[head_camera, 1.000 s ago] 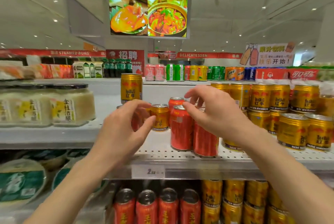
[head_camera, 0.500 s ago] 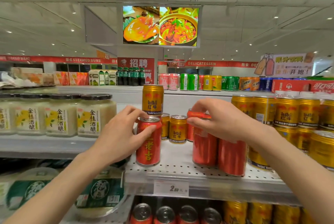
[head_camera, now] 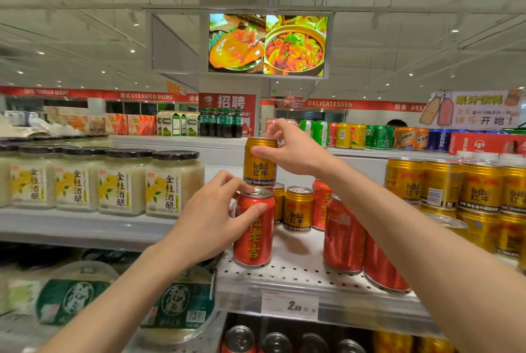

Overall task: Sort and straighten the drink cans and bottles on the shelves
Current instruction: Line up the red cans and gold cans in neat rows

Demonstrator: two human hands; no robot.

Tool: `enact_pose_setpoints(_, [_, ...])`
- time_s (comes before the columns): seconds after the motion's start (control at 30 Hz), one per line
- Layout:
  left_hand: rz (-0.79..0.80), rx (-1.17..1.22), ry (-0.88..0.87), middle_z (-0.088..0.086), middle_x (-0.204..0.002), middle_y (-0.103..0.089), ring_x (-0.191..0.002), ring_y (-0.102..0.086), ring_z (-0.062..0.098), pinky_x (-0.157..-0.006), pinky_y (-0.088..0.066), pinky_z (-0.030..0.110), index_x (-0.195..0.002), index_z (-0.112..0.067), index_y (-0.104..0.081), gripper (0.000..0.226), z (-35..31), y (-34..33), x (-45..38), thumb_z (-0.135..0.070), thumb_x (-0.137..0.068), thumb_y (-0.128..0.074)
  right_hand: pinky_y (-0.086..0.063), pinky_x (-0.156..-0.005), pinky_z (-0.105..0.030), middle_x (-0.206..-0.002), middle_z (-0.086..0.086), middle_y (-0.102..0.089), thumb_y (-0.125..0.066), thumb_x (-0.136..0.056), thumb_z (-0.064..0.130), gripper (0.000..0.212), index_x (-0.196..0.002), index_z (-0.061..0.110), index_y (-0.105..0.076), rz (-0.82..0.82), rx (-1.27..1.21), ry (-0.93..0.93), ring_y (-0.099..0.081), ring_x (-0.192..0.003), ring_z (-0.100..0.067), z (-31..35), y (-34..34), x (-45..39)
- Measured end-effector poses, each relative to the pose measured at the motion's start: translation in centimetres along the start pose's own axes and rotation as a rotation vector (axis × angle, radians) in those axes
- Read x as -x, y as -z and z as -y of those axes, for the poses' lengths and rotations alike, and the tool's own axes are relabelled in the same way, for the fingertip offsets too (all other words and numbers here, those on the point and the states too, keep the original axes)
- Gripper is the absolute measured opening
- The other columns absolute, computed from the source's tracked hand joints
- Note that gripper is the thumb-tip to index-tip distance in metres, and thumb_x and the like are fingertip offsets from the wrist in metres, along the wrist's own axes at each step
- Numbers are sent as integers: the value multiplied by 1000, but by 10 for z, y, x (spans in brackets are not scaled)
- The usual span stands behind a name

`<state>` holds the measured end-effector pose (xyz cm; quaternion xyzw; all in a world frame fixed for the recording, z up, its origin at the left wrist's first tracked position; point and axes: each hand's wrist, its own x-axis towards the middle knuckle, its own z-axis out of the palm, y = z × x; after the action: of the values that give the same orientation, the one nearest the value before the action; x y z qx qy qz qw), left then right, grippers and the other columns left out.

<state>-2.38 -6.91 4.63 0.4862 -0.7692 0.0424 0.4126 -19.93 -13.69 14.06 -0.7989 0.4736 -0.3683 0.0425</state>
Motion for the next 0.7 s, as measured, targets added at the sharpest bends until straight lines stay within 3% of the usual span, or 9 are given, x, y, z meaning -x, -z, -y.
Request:
enact_pose_setpoints(0.13, [-3, -6, 1, -15, -107, -51, -86, -61, 5, -78, -57, 37, -113, -29, -61, 52, 2, -1, 0, -70, -82, -52, -48, -64, -22, -98, 11, -55, -73, -89, 45, 38, -108, 19, -52, -31, -112, -39, -56, -84, -2, 1, 2, 1])
enact_pose_setpoints(0.3, [-33, -36, 4, -17, -108, -52, -87, -61, 5, -78, -56, 36, -112, -32, -60, 57, 0, -3, 2, -77, -81, -44, -60, -79, -38, -96, 6, -62, -76, -85, 46, 43, -104, 14, -55, -130, -186, -88, -68, -88, -14, -3, 19, 17])
enact_pose_setpoints(0.4, [-62, -60, 12, -17, -112, -55, -99, -57, 5, -84, -55, 37, -115, -34, -57, 61, -1, -7, 0, -80, -78, -42, -62, -83, -45, -93, 4, -67, -78, -82, 48, 43, -99, 15, -56, -181, -197, -118, -71, -88, -17, -6, 34, 33])
enact_pose_setpoints(0.6, [-108, 21, -9, -13, -125, -58, -114, -51, 6, -96, -45, 32, -134, -33, -48, 82, -19, -14, -8, -86, -71, -44, -65, -76, -43, -97, -4, -67, -80, -81, 44, 38, -85, 18, -54, -270, -269, -134, -74, -81, -17, -11, 55, 70])
enact_pose_setpoints(0.7, [-104, 109, -85, -17, -117, -60, -110, -52, 3, -93, -44, 29, -130, -36, -51, 74, -35, -18, -8, -83, -74, -52, -64, -74, -41, -102, -3, -68, -80, -80, 49, 40, -85, 18, -55, -307, -315, -146, -74, -85, -15, -14, 61, 89])
